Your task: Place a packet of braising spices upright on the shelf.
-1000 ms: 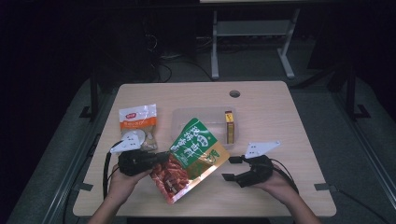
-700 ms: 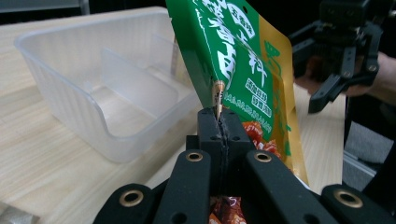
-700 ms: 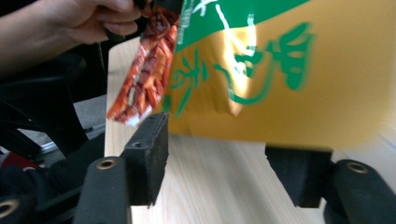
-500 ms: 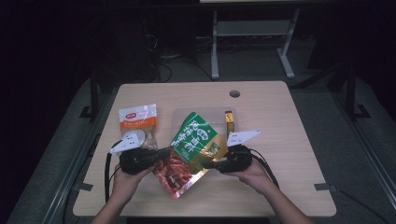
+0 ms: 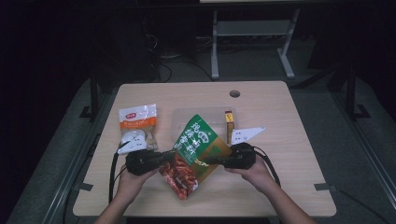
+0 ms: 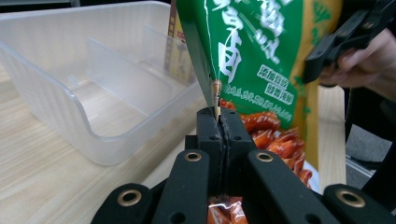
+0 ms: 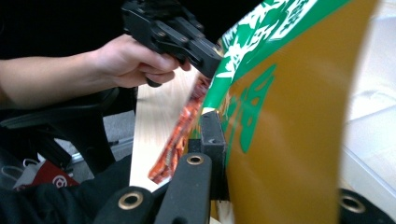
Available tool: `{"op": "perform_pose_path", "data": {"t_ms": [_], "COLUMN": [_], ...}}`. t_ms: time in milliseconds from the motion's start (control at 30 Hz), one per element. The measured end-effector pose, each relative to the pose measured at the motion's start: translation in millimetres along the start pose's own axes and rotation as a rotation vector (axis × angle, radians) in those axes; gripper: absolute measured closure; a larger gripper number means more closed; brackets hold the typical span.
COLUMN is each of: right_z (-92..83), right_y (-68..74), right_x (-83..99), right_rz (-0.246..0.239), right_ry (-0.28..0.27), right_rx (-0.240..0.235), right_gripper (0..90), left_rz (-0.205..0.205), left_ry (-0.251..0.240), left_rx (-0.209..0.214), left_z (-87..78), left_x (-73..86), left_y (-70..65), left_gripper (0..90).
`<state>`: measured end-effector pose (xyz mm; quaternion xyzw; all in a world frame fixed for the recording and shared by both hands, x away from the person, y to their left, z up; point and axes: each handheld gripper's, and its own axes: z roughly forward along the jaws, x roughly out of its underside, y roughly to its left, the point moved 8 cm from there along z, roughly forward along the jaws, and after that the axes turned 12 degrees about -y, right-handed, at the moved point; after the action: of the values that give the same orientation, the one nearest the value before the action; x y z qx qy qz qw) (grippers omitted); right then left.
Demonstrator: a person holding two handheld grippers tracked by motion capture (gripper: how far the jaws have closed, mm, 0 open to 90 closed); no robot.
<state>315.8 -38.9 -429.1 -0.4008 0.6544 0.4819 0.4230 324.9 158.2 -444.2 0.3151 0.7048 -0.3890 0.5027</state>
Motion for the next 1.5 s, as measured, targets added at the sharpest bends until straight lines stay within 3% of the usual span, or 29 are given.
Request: {"op": "perform_pose_path", "data": {"t_ms": [200,300,400,567,700,733,900,1167,1500], "right_z": [-5.3,-7.5,-9.9,-13.9,-17.5,-20.7,-28.6,-42.7,-52.0], "right_y": [5.9,9.3,14.7,18.7,18.1,17.5,17.7,15.7,1.1], "right_x": [-6.0,-9.5,-15.8,-23.9,-27.9,-31.3,-40.0,-60.9,-86.0], "right_rz": [-0.012,-0.013,-0.098,-0.134,-0.164,-0.179,-0.181,-0.224,-0.240], "right_ry": [0.009,0.000,0.039,0.077,0.095,0.099,0.094,0.084,0.064], "right_rx": [-0.042,-0.059,-0.053,-0.047,-0.039,-0.035,-0.034,-0.008,0.039], "right_gripper": [90.0,90.0,90.0,90.0,90.0,90.0,90.0,90.0,90.0], "left_rz": [0.030,0.024,0.026,0.041,0.046,0.050,0.041,0.035,0.067], "left_ry": [0.030,0.023,0.041,0.085,0.130,0.151,0.163,0.185,0.286], "left_rx": [-0.037,-0.021,-0.040,-0.049,-0.029,-0.015,-0.003,0.029,0.054], "left_z": [2.3,0.1,-2.6,-5.4,-6.4,-6.3,-4.4,-0.7,3.6], "left_x": [3.6,2.9,6.5,13.3,21.4,24.4,27.8,34.0,47.8], "left_y": [5.1,6.5,8.4,10.1,10.5,10.4,10.2,6.9,2.1], "left_gripper": [72.2,63.7,54.8,45.7,38.1,36.6,33.4,26.6,15.6]}}
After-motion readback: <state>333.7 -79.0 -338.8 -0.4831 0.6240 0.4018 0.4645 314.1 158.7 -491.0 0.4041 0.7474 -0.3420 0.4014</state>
